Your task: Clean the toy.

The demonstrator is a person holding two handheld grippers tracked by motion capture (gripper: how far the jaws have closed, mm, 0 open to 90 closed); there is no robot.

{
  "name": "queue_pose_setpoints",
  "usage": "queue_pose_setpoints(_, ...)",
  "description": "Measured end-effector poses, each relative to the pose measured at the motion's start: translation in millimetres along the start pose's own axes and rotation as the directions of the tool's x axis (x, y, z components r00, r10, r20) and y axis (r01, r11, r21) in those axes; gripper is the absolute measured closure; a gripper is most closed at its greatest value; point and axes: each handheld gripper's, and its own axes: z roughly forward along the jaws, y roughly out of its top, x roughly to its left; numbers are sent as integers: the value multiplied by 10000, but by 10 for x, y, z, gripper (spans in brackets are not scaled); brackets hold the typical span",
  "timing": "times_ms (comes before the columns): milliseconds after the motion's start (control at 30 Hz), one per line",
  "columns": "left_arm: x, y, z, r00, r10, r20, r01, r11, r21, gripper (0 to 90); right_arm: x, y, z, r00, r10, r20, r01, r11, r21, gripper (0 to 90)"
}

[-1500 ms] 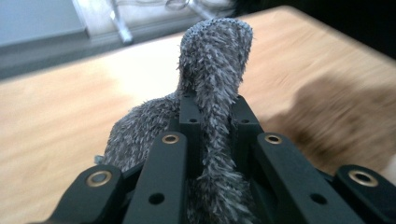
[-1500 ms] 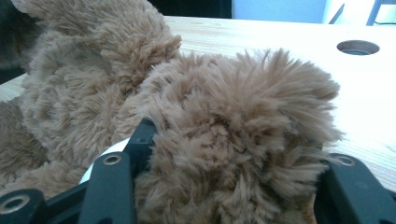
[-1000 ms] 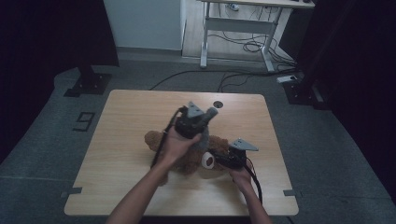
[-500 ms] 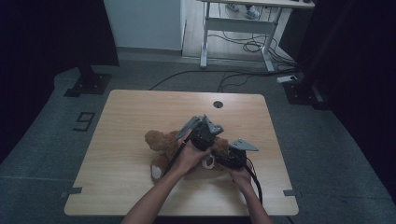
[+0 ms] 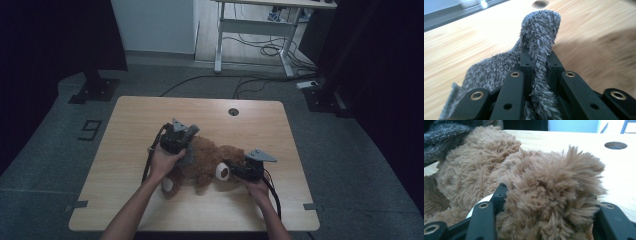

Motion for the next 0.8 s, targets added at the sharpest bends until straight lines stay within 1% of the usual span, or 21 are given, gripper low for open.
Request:
queue_pose_setpoints(33, 63, -73, 13, 10000, -90, -42, 90, 9999, 147, 787, -8, -3, -2, 10000, 7, -15, -7, 10000, -22, 431)
queue_pose_setpoints(100, 190, -231, 28, 9983, -573, 105, 569, 9979, 297, 787, -18, -8, -3, 10000, 56, -58, -56, 10000, -54, 431)
queue_pose_setpoints(133, 241, -305, 34, 9971, -746, 132, 741, 9968, 314, 787, -13, -7, -3, 10000, 34, -53, -35, 10000, -48, 431)
queue_pose_setpoints(200, 319, -422, 29, 9922, -1196, 365, 1188, 9927, 227, 787, -3, -5, -1, 10000, -17, -27, 17, 10000, -51, 431)
queue_pose_setpoints(233, 319, -422, 29, 9922, -1196, 365, 1188, 9927, 227, 787, -3, -5, -1, 10000, -17, -27, 17, 10000, -51, 431)
queue_pose_setpoints(267, 355, -480, 5, 9900, -1327, 483, 1320, 9911, 162, 786, 2, -5, -1, 10000, -44, -15, 43, 10000, -55, 434)
queue_pose_setpoints(367, 358, -495, -12, 9897, -1334, 524, 1327, 9910, 157, 785, 11, -6, -3, 10000, -84, 2, 84, 9999, -65, 443)
queue_pose_setpoints(400, 337, -487, -26, 9891, -1335, 614, 1329, 9910, 134, 785, 25, -4, -6, 9999, -149, 47, 149, 9999, -49, 460)
queue_pose_setpoints(433, 337, -487, -26, 9891, -1335, 614, 1329, 9910, 134, 785, 25, -4, -6, 9999, -149, 47, 149, 9999, -49, 460)
queue_pose_setpoints(467, 319, -476, -28, 9875, -1364, 790, 1361, 9907, 86, 785, 33, -2, -5, 9998, -165, 92, 166, 9998, -52, 469)
queue_pose_setpoints(500, 313, -468, -25, 9849, -1454, 942, 1458, 9893, 29, 786, 44, 3, -2, 9997, -199, 151, 200, 9998, -78, 486)
queue_pose_setpoints(533, 305, -455, -16, 9794, -1688, 1111, 1704, 9854, -51, 787, 58, 12, 2, 9995, -255, 184, 257, 9996, -102, 509)
queue_pose_setpoints(567, 305, -455, -16, 9794, -1688, 1111, 1704, 9854, -51, 788, 58, 12, 2, 9995, -255, 184, 257, 9996, -102, 509)
queue_pose_setpoints(600, 302, -429, 3, 9723, -1929, 1322, 1965, 9804, -147, 788, 72, 34, 7, 9992, -331, 234, 333, 9994, -91, 535)
queue_pose_setpoints(633, 302, -429, 3, 9723, -1929, 1322, 1965, 9804, -147, 788, 72, 34, 7, 9992, -331, 234, 333, 9994, -91, 535)
queue_pose_setpoints(667, 297, -408, 11, 9720, -1937, 1329, 1980, 9800, -192, 788, 75, 67, 21, 9989, -397, 260, 399, 9992, -98, 559)
queue_pose_setpoints(700, 296, -395, 15, 9731, -1900, 1305, 1944, 9807, -221, 788, 75, 67, 21, 9989, -397, 260, 399, 9992, -98, 559)
queue_pose_setpoints(733, 302, -359, 17, 9717, -1943, 1343, 2001, 9793, -305, 787, 61, 97, 39, 9991, -335, 260, 338, 9994, -110, 576)
queue_pose_setpoints(800, 312, -335, 17, 9705, -1991, 1363, 2055, 9780, -349, 787, 54, 106, 49, 9991, -314, 283, 319, 9993, -170, 581)
